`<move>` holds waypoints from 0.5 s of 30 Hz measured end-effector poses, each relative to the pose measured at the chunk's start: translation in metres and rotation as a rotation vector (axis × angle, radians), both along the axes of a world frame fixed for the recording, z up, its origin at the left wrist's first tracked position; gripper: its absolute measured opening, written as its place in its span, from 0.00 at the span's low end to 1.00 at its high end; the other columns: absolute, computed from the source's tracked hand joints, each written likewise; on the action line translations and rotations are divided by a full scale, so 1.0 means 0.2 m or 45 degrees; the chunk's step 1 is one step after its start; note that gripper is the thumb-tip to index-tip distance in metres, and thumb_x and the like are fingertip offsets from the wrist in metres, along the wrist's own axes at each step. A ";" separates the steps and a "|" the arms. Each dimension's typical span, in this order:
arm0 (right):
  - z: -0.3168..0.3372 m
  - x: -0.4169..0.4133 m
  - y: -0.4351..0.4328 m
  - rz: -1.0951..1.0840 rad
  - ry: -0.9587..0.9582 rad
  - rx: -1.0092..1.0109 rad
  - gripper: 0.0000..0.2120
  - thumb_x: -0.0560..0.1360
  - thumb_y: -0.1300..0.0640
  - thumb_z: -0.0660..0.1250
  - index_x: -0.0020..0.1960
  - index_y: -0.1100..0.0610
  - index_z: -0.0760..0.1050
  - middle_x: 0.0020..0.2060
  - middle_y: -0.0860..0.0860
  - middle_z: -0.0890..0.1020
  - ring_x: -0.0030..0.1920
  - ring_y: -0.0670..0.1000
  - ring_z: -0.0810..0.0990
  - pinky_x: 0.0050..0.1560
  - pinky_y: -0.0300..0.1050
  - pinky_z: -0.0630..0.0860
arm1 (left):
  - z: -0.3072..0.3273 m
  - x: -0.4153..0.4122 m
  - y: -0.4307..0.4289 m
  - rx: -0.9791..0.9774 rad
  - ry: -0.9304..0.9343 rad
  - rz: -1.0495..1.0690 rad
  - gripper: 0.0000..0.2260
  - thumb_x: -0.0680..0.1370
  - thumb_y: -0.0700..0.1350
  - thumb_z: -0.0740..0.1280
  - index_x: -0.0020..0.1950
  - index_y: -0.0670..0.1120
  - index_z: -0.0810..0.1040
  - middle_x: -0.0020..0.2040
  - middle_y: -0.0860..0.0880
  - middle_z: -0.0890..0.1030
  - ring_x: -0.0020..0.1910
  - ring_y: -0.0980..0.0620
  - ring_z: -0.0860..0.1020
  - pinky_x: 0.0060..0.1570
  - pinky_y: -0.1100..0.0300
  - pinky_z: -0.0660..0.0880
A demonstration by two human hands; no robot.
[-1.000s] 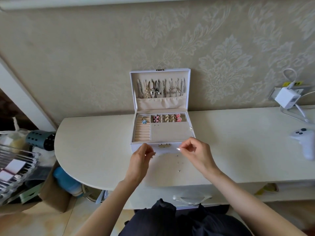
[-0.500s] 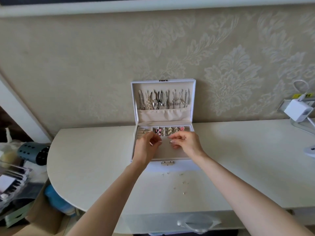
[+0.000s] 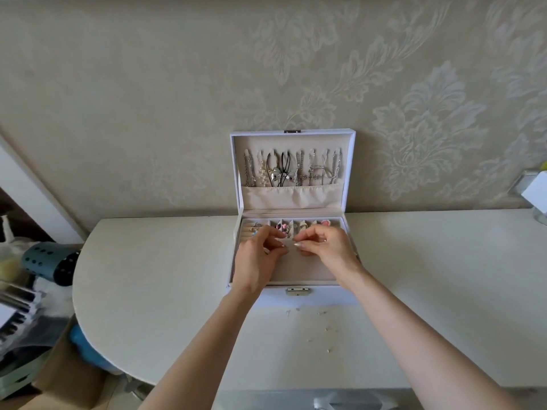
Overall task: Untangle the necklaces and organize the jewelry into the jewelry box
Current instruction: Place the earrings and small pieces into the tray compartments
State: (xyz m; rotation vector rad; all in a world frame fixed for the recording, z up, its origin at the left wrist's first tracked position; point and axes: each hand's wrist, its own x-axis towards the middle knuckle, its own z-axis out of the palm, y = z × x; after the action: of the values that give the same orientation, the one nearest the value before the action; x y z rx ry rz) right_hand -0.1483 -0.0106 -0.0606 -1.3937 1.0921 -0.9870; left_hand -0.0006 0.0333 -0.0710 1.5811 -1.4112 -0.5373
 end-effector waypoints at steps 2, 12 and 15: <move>0.01 0.00 0.00 0.029 0.008 -0.007 0.11 0.70 0.75 0.68 0.42 0.60 0.79 0.36 0.51 0.80 0.35 0.42 0.78 0.40 0.31 0.76 | 0.00 0.00 0.00 -0.024 0.025 0.013 0.08 0.70 0.38 0.73 0.42 0.49 0.78 0.35 0.56 0.80 0.37 0.59 0.76 0.37 0.70 0.69; 0.02 -0.01 0.02 0.052 0.073 -0.066 0.15 0.68 0.77 0.67 0.43 0.58 0.80 0.37 0.52 0.82 0.37 0.41 0.79 0.41 0.29 0.74 | 0.00 0.00 0.00 0.011 -0.024 -0.006 0.06 0.69 0.41 0.75 0.38 0.48 0.79 0.37 0.56 0.80 0.38 0.58 0.76 0.40 0.58 0.73; 0.03 -0.01 0.03 0.029 0.112 -0.068 0.12 0.68 0.75 0.69 0.40 0.58 0.80 0.36 0.49 0.81 0.33 0.36 0.77 0.39 0.25 0.71 | 0.00 0.00 0.00 0.022 -0.049 -0.011 0.07 0.69 0.42 0.75 0.37 0.50 0.77 0.36 0.56 0.79 0.38 0.56 0.75 0.39 0.57 0.73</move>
State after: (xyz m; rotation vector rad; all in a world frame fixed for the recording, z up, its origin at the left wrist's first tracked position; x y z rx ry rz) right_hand -0.1512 -0.0054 -0.0544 -1.5019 1.1193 -0.9521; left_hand -0.0002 0.0337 -0.0709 1.6079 -1.4458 -0.5282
